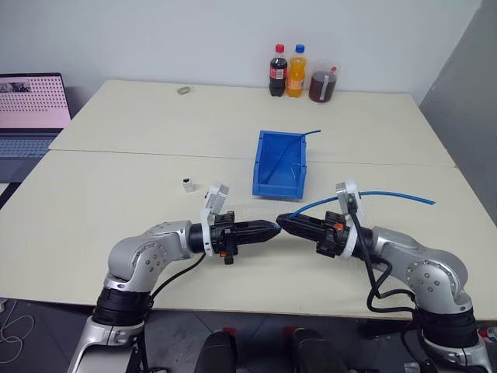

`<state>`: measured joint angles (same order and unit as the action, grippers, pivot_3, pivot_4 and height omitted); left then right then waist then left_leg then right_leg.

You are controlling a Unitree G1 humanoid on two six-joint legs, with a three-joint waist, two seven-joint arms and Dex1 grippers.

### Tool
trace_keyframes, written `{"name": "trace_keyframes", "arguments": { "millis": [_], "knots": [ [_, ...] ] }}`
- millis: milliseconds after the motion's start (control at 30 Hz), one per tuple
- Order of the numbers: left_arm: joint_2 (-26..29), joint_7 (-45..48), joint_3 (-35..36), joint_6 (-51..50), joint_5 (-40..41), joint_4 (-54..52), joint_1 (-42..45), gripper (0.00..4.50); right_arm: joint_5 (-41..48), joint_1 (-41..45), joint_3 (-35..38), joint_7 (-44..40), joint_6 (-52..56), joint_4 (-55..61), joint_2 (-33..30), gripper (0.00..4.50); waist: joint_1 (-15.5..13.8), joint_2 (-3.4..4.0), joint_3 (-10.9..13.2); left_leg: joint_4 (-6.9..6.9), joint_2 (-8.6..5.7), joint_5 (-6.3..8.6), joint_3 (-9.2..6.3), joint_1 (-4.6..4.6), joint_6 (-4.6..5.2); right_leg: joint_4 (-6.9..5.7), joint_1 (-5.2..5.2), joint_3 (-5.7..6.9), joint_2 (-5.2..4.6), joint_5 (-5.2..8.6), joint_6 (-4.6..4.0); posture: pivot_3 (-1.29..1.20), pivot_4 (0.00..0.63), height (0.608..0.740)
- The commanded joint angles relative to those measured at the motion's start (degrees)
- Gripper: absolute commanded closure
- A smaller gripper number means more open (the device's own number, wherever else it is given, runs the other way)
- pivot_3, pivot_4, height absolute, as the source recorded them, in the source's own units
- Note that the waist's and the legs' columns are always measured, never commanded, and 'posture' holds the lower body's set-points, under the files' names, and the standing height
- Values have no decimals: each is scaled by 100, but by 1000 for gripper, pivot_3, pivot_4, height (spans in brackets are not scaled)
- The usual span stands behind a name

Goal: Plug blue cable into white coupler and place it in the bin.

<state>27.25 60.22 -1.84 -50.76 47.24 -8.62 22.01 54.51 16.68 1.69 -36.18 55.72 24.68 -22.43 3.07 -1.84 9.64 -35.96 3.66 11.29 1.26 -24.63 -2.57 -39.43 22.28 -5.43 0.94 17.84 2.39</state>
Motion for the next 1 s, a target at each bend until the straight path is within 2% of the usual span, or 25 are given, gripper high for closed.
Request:
{"name": "trace_keyframes", "arguments": {
  "millis": [33, 167, 300, 400, 500, 567, 700, 800, 1000],
  "knots": [
    [101, 29, 90, 43, 10, -8, 76, 3132, 313, 52, -32, -165, 81, 136, -44, 4370, 1, 0, 0, 0, 1, 0, -1, 0, 0, 1, 0, 1, 0, 0, 0, 0, 150, 740],
    [298, 134, 5, 139, -149, -63, -8, 2320, 321, 56, -51, -162, 74, 134, -61, 4372, 4, -1, 1, 0, 0, 0, -2, -2, 0, 1, 1, 1, 0, 0, 0, 0, 150, 740],
    [923, 380, -213, 635, -737, -335, -479, 1601, 208, 23, -97, -176, 3, 148, -74, 4374, 19, 3, 3, 4, 1, 0, -3, -2, 0, 6, 1, 2, 0, 0, -1, 0, 150, 740],
    [1146, 285, -148, 986, -1041, -411, -786, 1019, 135, -29, -111, -181, -47, 169, -103, 4374, 28, 5, 9, 13, 4, 0, 1, -2, 0, 12, 5, -2, 0, -2, -6, 0, 150, 740],
    [977, -456, 186, 1597, -1555, -165, -1017, 415, 27, -78, -155, -203, -128, 163, -149, 4375, 5, 4, 11, 14, 3, 0, -1, -4, 0, 17, 5, 1, -3, -2, -5, 0, 150, 740],
    [732, -1401, 341, 2221, -2241, 176, -996, 34, -37, -98, -202, -218, -190, 146, -176, 4375, -20, 4, 11, 13, 3, 0, -2, -6, 0, 27, 2, 3, -7, -5, 0, 0, 150, 740],
    [196, -2795, 463, 2711, -3049, 334, -923, 0, -148, -64, -286, -246, -291, 71, -184, 4378, -40, 2, 11, 10, 1, 0, -1, -13, 0, 37, 2, 1, -8, -13, 10, 0, 150, 740],
    [-177, -3744, 590, 2625, -3468, 346, -918, 0, -226, -2, -316, -274, -355, -9, -182, 4385, -75, 0, 11, 7, -2, 0, 2, -17, 0, 41, 2, -1, -11, -27, -4, 0, 150, 740],
    [-521, -4598, 685, 2238, -3806, 229, -897, 0, -356, 100, -343, -343, -453, -153, -189, 4387, -93, -1, 11, 7, 0, 0, 1, -17, 0, 38, 3, 1, -6, -29, -5, 0, 150, 740]
  ]
}}
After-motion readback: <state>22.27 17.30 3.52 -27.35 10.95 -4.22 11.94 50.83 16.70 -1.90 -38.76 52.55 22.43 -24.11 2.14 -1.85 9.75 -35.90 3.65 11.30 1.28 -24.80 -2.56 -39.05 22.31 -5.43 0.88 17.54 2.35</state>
